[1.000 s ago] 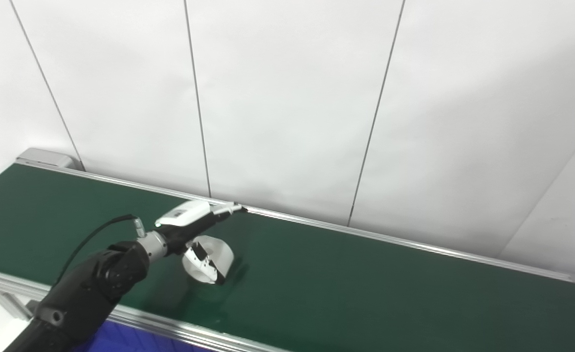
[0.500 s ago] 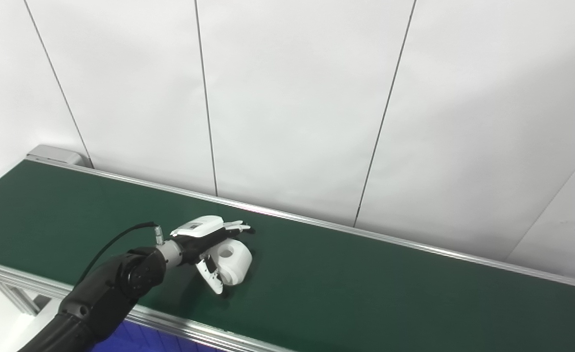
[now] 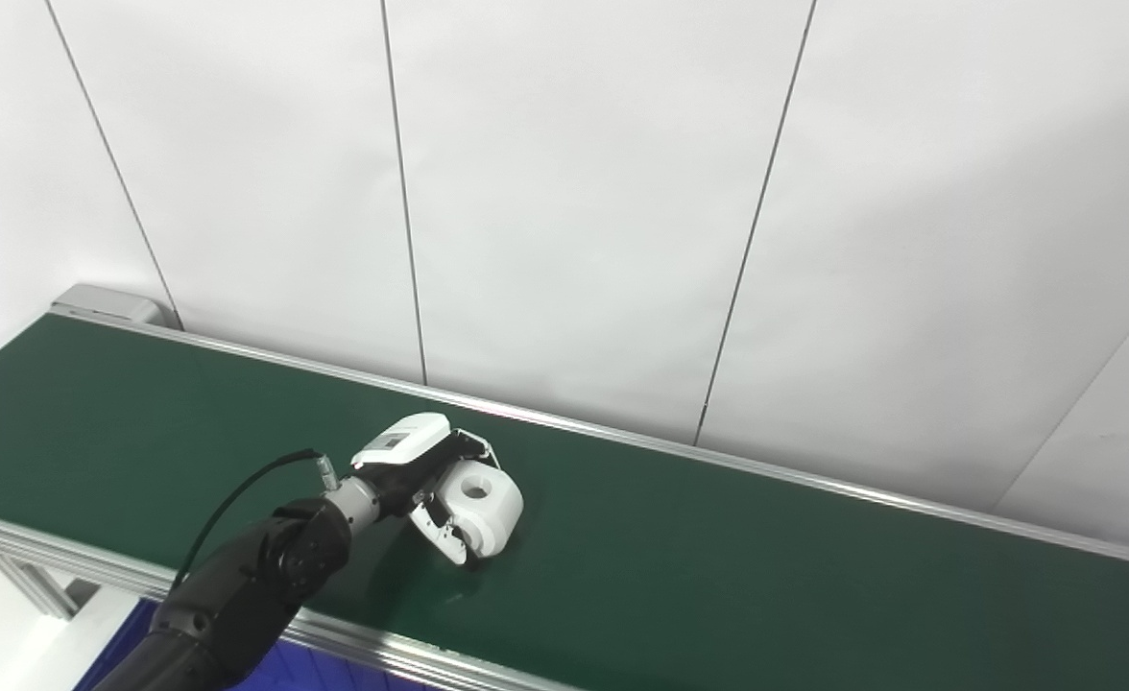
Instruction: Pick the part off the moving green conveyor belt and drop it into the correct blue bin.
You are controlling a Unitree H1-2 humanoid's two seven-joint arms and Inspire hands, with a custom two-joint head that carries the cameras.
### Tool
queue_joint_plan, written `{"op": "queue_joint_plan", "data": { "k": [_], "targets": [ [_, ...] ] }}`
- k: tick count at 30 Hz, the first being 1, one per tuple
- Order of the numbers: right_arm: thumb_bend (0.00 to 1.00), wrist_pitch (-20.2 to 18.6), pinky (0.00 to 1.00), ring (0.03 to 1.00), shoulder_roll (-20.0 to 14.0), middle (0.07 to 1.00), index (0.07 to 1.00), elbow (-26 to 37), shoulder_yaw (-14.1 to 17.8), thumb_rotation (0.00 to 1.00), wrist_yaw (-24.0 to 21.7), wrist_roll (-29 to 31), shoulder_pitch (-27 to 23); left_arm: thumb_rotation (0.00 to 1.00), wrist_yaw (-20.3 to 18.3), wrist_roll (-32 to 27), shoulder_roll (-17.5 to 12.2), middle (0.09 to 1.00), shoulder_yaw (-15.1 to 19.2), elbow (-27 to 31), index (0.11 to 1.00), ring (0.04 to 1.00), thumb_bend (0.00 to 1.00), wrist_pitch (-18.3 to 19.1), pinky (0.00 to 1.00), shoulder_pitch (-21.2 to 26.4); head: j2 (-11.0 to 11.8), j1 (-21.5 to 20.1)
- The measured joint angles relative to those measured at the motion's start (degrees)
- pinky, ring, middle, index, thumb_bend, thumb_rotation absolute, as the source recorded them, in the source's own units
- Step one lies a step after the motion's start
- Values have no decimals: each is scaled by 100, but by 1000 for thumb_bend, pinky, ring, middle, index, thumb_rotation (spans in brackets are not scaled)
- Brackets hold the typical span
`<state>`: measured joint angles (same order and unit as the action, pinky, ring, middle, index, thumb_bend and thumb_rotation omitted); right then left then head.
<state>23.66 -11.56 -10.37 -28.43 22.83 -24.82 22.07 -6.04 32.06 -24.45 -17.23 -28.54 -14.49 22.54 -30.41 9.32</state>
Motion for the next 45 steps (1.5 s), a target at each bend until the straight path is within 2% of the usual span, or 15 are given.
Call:
{"op": "queue_joint_plan", "data": {
  "k": [2, 4, 6, 8, 11, 12, 14, 16, 17, 19, 23, 26, 29, 38, 45],
  "targets": [
    [793, 0, 855, 946, 6, 983, 1000, 42, 16, 692, -10, -7, 25, 0, -53, -26, -9, 535, 24, 96, 463, 466, 497, 19, 493, -66, -61, -52],
    [786, 0, 866, 950, 34, 984, 1000, 90, 51, 691, -66, -6, 66, 0, -98, -61, -33, 538, 83, 257, 463, 462, 496, 39, 486, -173, -315, -245],
    [778, 0, 848, 946, 63, 986, 1000, 195, 87, 674, -104, -7, 140, 0, -145, -196, -48, 536, 197, 431, 461, 468, 497, 41, 485, -308, -317, -246],
    [777, 0, 837, 947, 93, 989, 1000, 316, 100, 662, -165, -5, 203, 0, -245, -476, -86, 534, 333, 634, 461, 470, 497, 10, 479, -464, -728, -666],
    [785, -1, 833, 941, 169, 982, 1000, 532, 159, 643, -316, -23, 311, 0, -431, -943, -195, 524, 521, 1023, 470, 467, 499, -221, 467, -711, -897, -976],
    [786, -3, 834, 939, 200, 980, 1000, 635, 183, 638, -382, -43, 353, 0, -465, -1073, -232, 521, 594, 1106, 473, 466, 499, -336, 464, -786, -1062, -1324],
    [793, -10, 818, 930, 259, 976, 1000, 833, 215, 617, -511, -67, 451, 0, -499, -1393, -299, 510, 760, 1277, 481, 468, 500, -634, 472, -970, -1064, -1327],
    [792, -60, 788, 916, 321, 971, 996, 984, 245, 590, -638, -94, 547, 0, -499, -1657, -339, 511, 877, 1458, 482, 468, 500, -857, 478, -1190, -1414, -1878],
    [790, -101, 788, 915, 361, 970, 994, 1072, 260, 580, -689, -118, 602, 0, -497, -1778, -365, 513, 903, 1573, 484, 464, 501, -943, 473, -1316, -1415, -1881],
    [781, -201, 797, 912, 428, 968, 993, 1254, 290, 567, -801, -171, 697, 0, -483, -1949, -419, 521, 908, 1782, 485, 454, 500, -1045, 457, -1554, -1809, -2257],
    [759, -273, 835, 927, 519, 972, 999, 1501, 360, 598, -980, -264, 784, 0, -447, -2193, -451, 524, 961, 2108, 471, 471, 499, -1061, 485, -1982, -1907, -2364],
    [759, -296, 864, 934, 578, 972, 1000, 1508, 416, 606, -1048, -312, 783, 0, -333, -2283, -451, 521, 1000, 2397, 465, 484, 500, -1068, 504, -2293, -2101, -2417],
    [759, -342, 847, 925, 609, 968, 995, 1625, 476, 603, -1158, -320, 789, 0, -328, -2403, -449, 521, 1012, 2458, 463, 484, 500, -1072, 496, -2543, -2232, -2374],
    [777, -511, 874, 938, 664, 972, 1000, 1838, 604, 617, -1387, -319, 824, 0, -125, -2466, -437, 521, 992, 2472, 463, 477, 501, -1071, 500, -3191, -2321, -2268],
    [774, -615, 867, 935, 676, 971, 1000, 1930, 678, 627, -1504, -341, 882, 0, 141, -2243, -440, 517, 713, 2320, 462, 495, 499, -1072, 525, -3563, -2303, -2180]
  ]
}}
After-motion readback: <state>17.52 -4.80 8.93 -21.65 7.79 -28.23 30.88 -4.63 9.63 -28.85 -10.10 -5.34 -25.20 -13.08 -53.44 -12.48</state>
